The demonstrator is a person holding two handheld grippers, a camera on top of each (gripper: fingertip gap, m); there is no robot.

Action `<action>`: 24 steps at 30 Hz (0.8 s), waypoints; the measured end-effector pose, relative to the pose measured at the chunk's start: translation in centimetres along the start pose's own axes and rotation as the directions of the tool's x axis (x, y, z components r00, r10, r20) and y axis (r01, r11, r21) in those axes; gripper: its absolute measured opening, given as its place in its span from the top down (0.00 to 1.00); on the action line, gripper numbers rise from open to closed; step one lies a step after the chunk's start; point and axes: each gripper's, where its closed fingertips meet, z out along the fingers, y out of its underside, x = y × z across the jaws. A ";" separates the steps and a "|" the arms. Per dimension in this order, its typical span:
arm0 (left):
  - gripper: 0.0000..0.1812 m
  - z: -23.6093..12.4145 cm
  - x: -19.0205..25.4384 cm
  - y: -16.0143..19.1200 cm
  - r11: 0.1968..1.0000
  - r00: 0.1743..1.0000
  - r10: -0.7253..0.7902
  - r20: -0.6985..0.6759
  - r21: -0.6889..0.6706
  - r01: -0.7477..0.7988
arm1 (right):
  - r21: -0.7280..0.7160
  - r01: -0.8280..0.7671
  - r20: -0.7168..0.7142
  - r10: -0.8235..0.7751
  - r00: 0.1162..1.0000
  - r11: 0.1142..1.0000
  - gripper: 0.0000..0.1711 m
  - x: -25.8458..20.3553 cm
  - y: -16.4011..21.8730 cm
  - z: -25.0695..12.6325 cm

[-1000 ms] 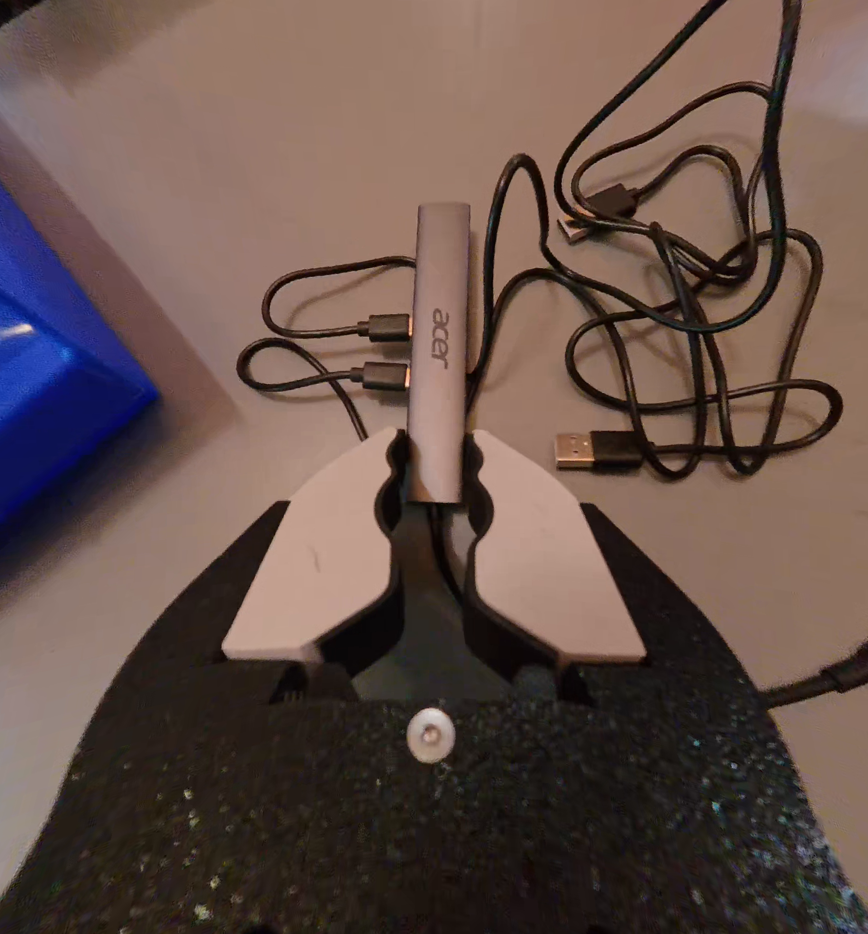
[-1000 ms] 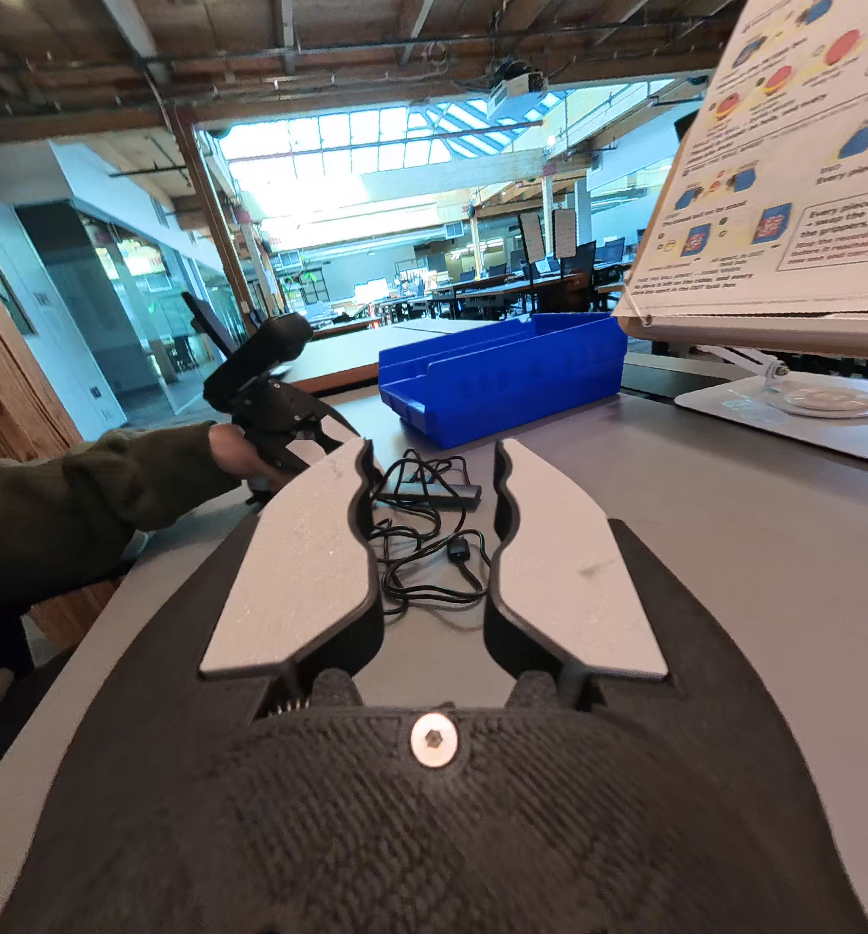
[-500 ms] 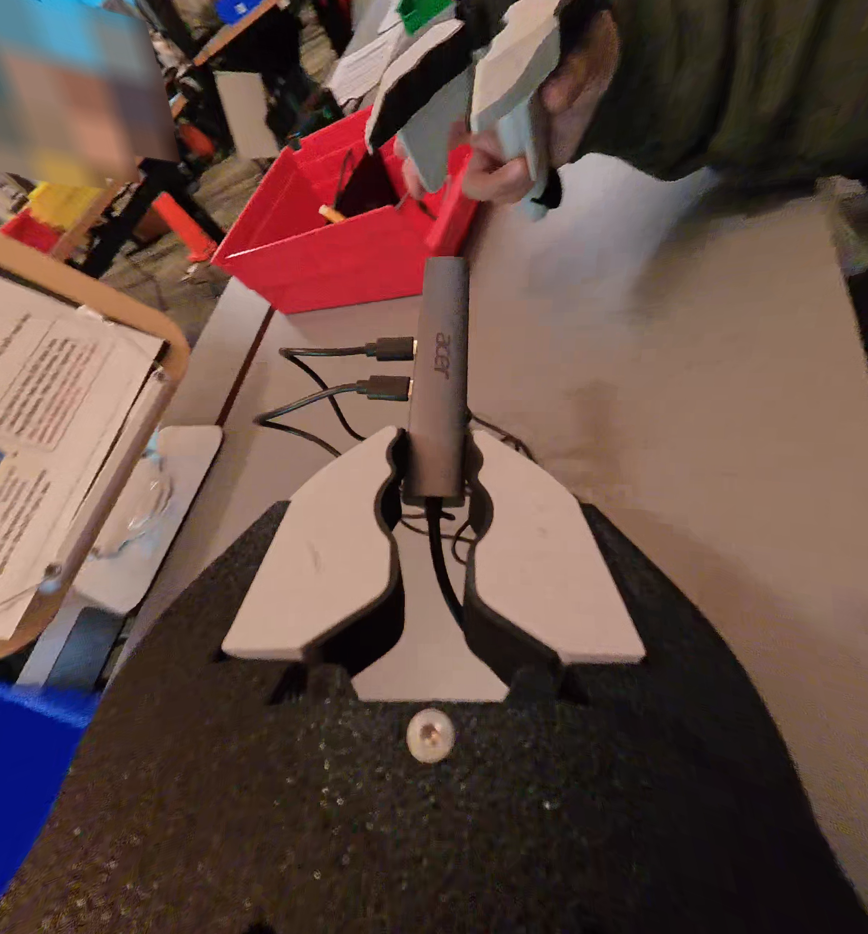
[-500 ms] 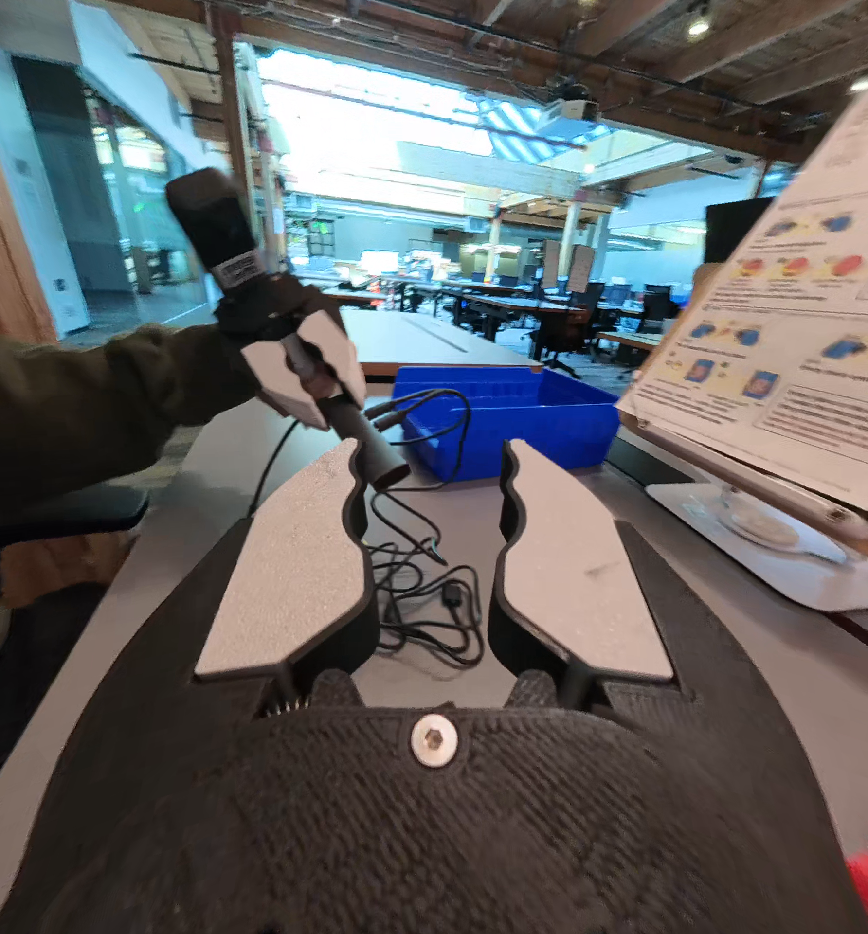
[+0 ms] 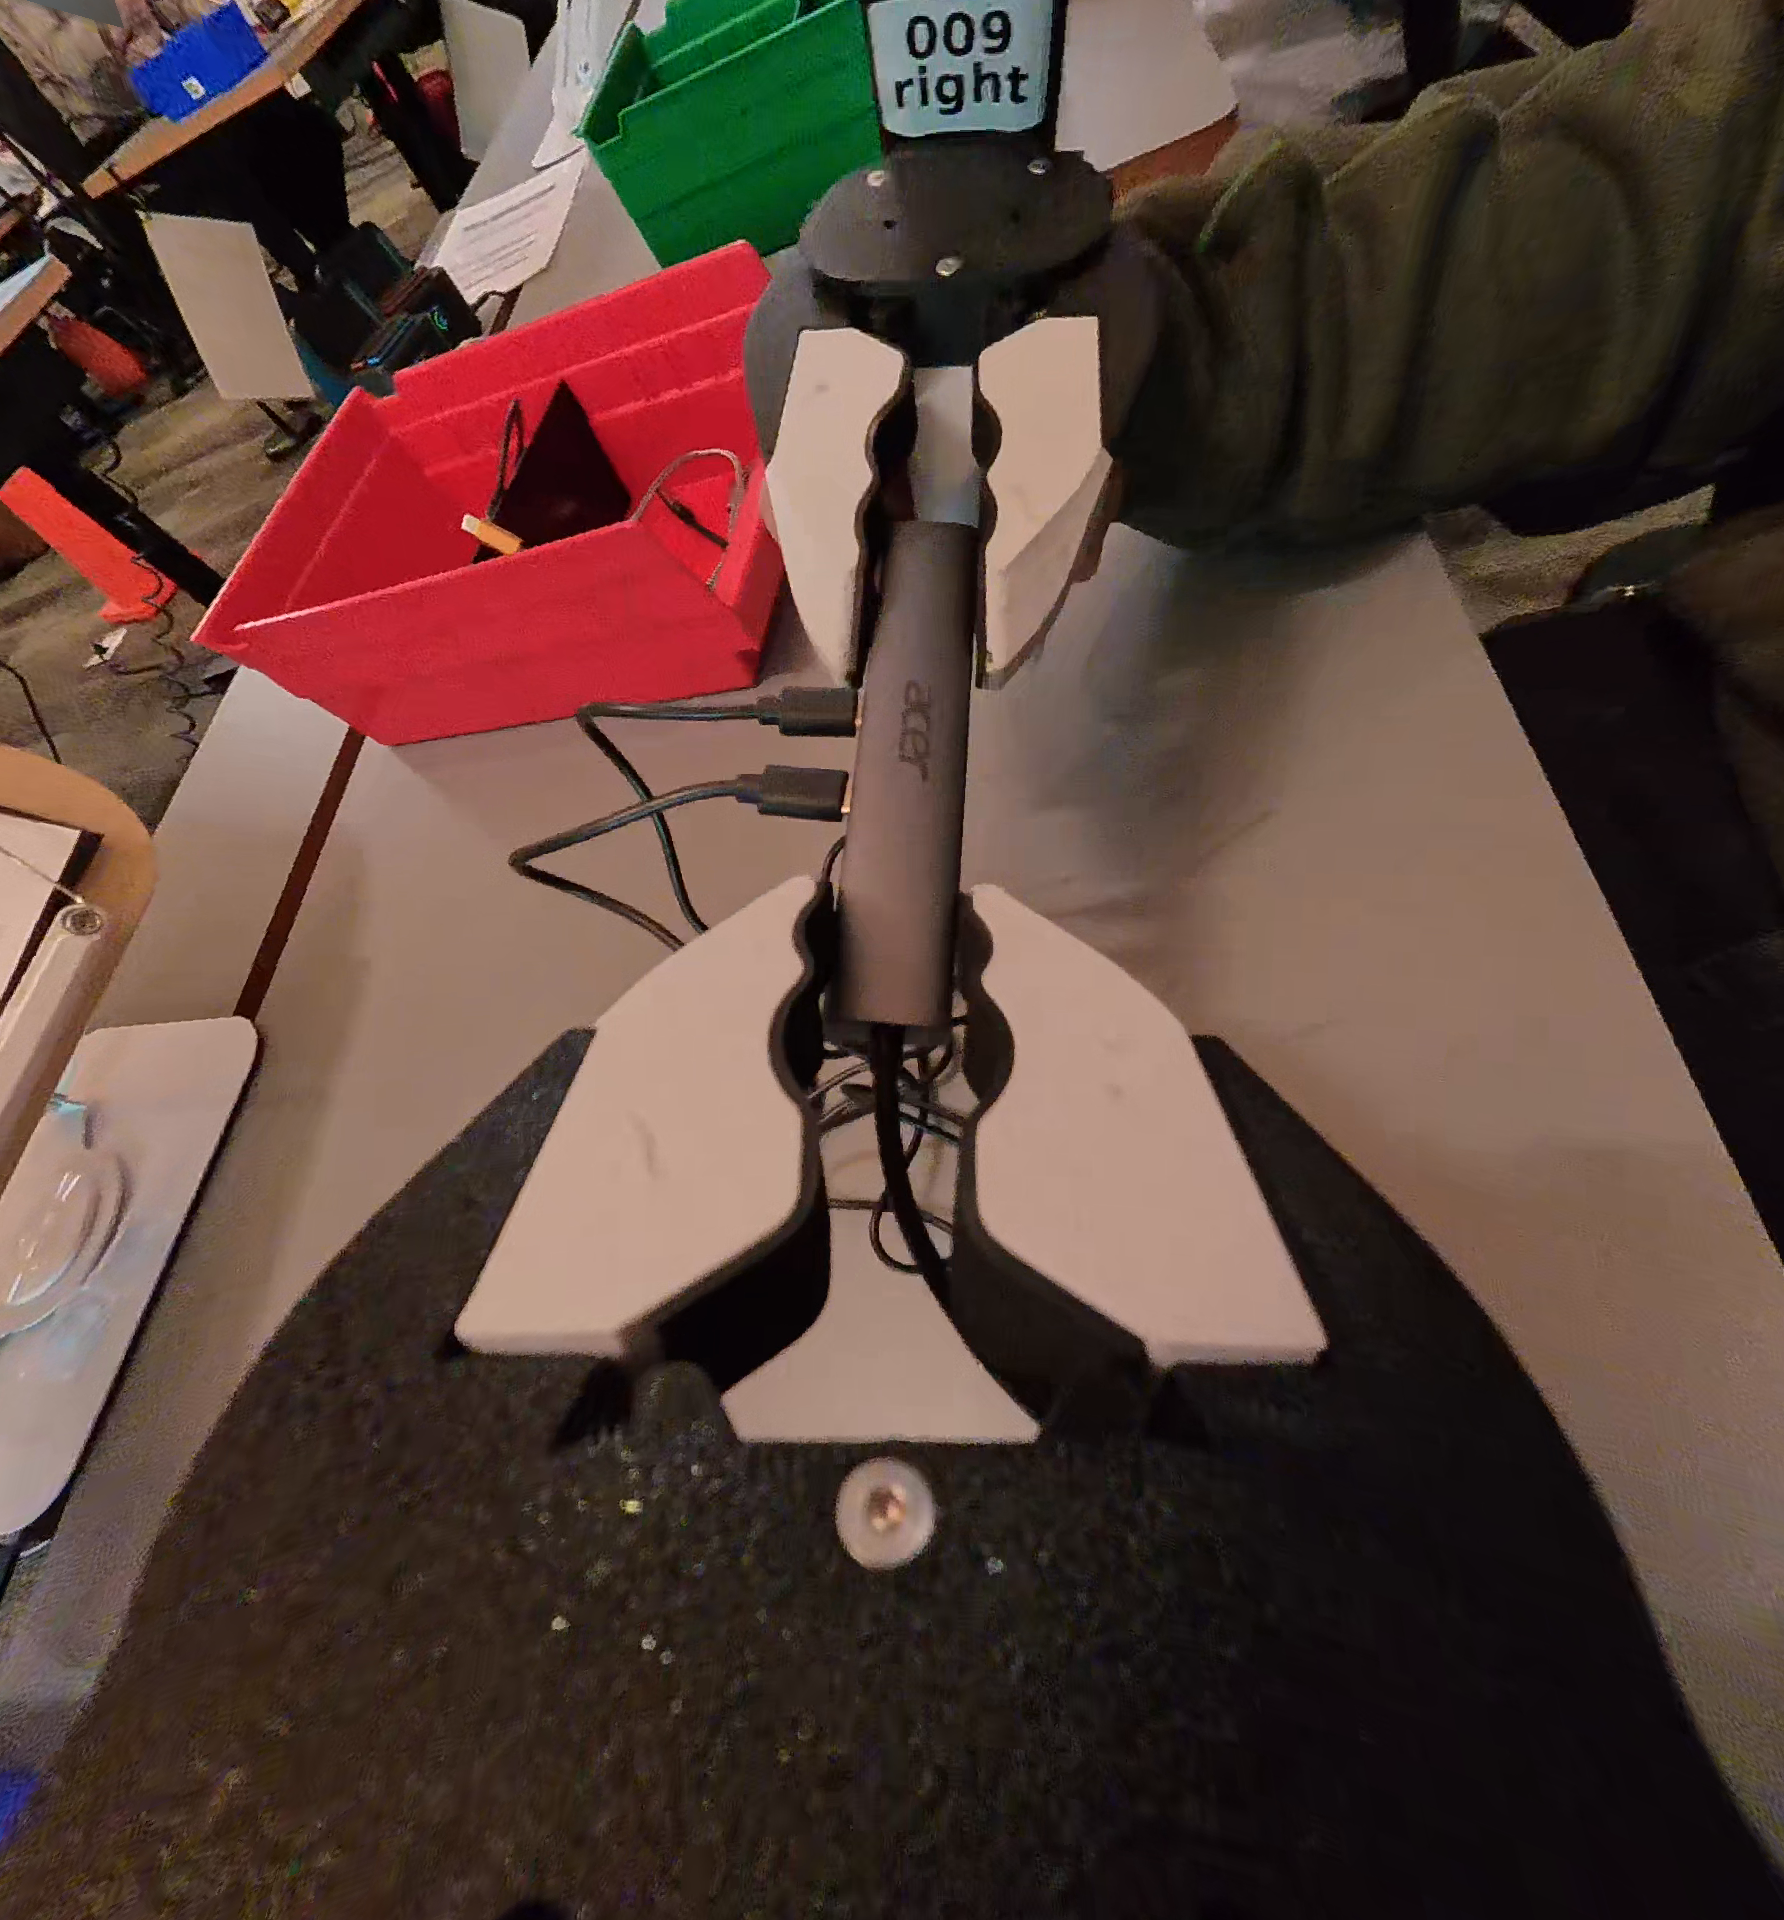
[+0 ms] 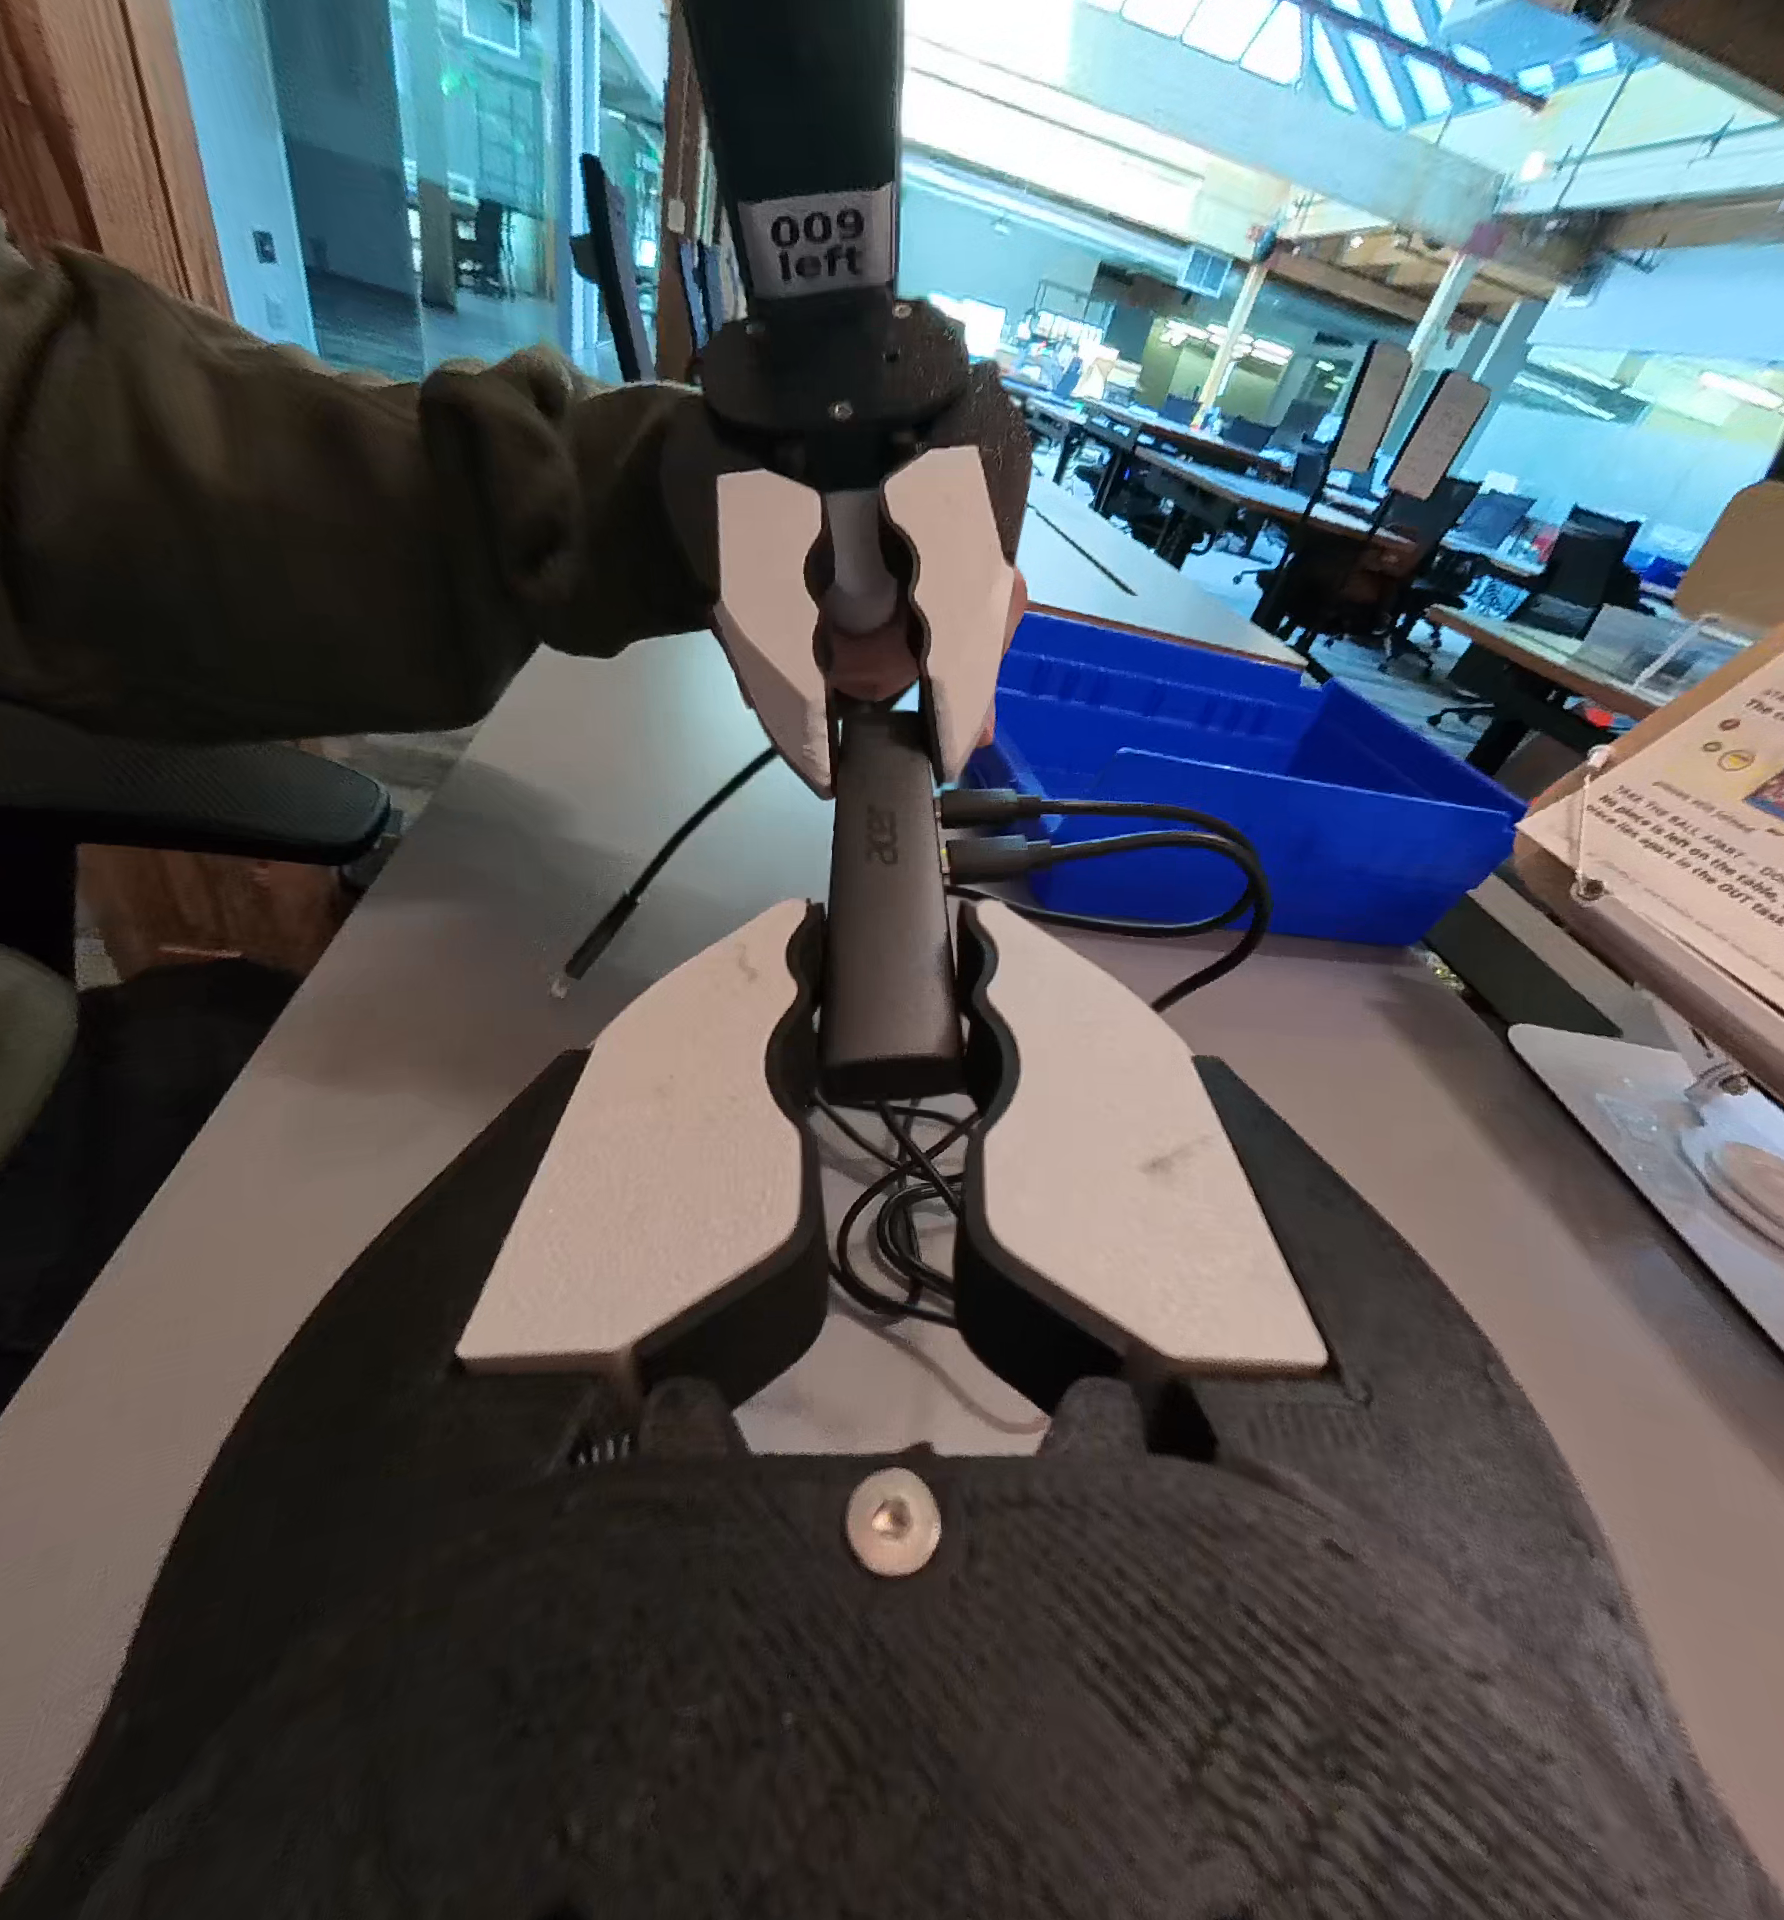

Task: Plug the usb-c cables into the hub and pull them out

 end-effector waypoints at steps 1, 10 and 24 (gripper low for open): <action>0.88 0.0 -0.4 0.1 1.000 1.000 -0.016 0.018 0.002 0.016 | 0.000 0.010 -0.018 -0.010 1.000 1.000 0.86 0.2 0.0 0.1; 0.75 -4.9 -6.2 -0.7 0.757 0.617 -0.648 0.447 0.462 0.462 | 0.031 0.131 -0.330 -0.114 0.937 0.991 0.86 4.0 -1.0 -0.4; 0.94 0.2 -4.3 -3.1 -0.172 0.223 -0.821 -0.526 0.600 0.781 | -0.132 0.311 -0.482 -0.335 0.809 0.941 0.86 2.7 -2.1 2.7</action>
